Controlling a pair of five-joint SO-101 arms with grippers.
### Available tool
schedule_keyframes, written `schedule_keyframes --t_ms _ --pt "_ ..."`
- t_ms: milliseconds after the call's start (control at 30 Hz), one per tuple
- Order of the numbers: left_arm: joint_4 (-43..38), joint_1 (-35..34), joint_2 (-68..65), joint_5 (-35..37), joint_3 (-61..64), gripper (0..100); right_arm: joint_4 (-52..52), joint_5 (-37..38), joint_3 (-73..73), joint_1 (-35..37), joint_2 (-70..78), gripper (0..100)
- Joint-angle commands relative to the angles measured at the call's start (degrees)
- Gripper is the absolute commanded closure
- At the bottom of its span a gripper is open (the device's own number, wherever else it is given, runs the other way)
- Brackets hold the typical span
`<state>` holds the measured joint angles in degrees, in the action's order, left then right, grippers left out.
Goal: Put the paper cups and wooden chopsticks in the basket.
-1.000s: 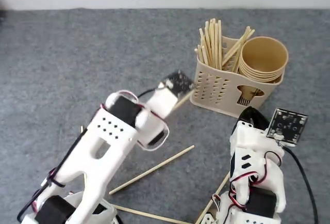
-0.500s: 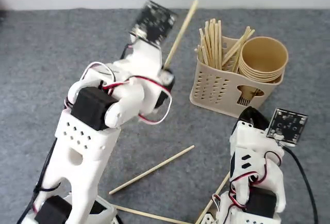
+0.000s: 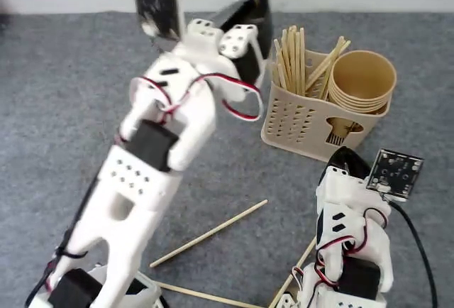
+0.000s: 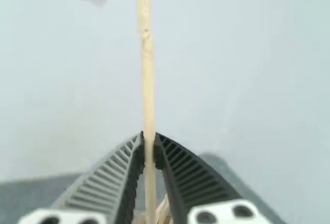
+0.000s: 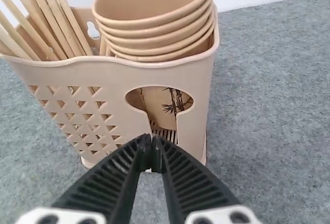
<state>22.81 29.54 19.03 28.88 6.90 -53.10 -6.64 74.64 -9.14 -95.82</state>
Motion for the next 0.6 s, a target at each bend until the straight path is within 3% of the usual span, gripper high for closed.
schedule_keyframes --t_ms 0,100,167,467,567 --pt "-22.7 2.5 1.1 0.1 9.3 99 1.5 -0.4 -1.4 -0.3 -0.6 99.0" --pt "-32.8 4.1 -0.3 -3.5 15.4 99 1.5 -0.4 -1.4 -0.3 -0.6 99.0" --pt "-35.2 4.3 -3.5 -4.2 16.0 99 1.5 -0.4 -1.4 -0.2 -0.6 99.0" --pt "-34.8 4.0 -18.6 -4.6 11.0 98 1.5 -0.4 -1.3 -0.2 -0.6 99.0" --pt "-28.2 4.0 -18.4 -6.3 10.7 95 1.5 -0.4 -1.3 -0.2 -0.6 99.0"
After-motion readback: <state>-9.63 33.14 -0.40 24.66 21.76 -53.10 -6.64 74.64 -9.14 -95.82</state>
